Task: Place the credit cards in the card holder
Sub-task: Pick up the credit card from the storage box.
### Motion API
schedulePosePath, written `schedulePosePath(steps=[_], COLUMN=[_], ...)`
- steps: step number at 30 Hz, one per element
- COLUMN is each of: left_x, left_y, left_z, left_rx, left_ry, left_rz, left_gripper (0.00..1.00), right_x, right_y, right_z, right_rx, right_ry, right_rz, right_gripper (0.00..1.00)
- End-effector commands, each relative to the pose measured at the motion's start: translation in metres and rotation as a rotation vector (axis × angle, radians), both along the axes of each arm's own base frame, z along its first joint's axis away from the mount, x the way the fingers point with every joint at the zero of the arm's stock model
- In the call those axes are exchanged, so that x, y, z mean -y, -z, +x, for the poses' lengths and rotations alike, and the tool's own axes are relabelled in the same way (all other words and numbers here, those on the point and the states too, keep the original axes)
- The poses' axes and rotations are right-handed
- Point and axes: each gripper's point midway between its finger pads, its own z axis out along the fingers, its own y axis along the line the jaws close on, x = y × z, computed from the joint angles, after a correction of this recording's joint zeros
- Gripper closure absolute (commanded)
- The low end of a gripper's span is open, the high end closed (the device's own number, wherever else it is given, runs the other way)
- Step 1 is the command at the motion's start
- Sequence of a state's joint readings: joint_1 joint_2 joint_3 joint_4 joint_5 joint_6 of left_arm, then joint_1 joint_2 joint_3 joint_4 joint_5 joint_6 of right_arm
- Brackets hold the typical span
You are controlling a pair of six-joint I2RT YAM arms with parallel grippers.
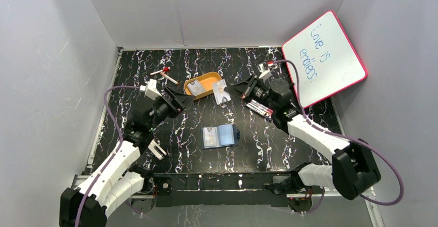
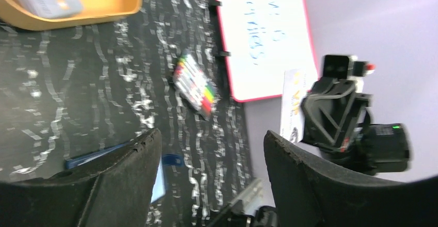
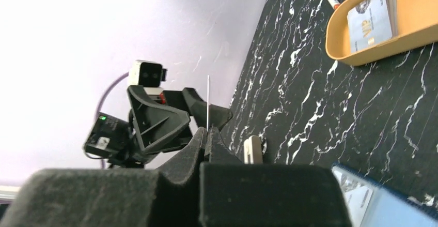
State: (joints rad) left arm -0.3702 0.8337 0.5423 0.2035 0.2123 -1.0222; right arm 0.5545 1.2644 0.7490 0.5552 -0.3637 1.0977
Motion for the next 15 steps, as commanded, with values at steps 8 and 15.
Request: schedulePosePath(steps=[8,15], left_x=[0.070,0.088], left_y=[-0.079,-0.091], left_z=[-0.022,-0.027], left_rx=[0.225,0.246], left_ry=[0.336,0.418], left_rz=[-0.269,-0.276], left_gripper=[0.30,0.34], right_x=[0.005,-0.004], right_y=[-0.046,-0.049], right_z=[-0.037,-0.038], right_rx=[-0.027,-0.023], right_ry=[0.046,0.030], right_rz=[0.244,0.244], right_gripper=[1.00,1.00])
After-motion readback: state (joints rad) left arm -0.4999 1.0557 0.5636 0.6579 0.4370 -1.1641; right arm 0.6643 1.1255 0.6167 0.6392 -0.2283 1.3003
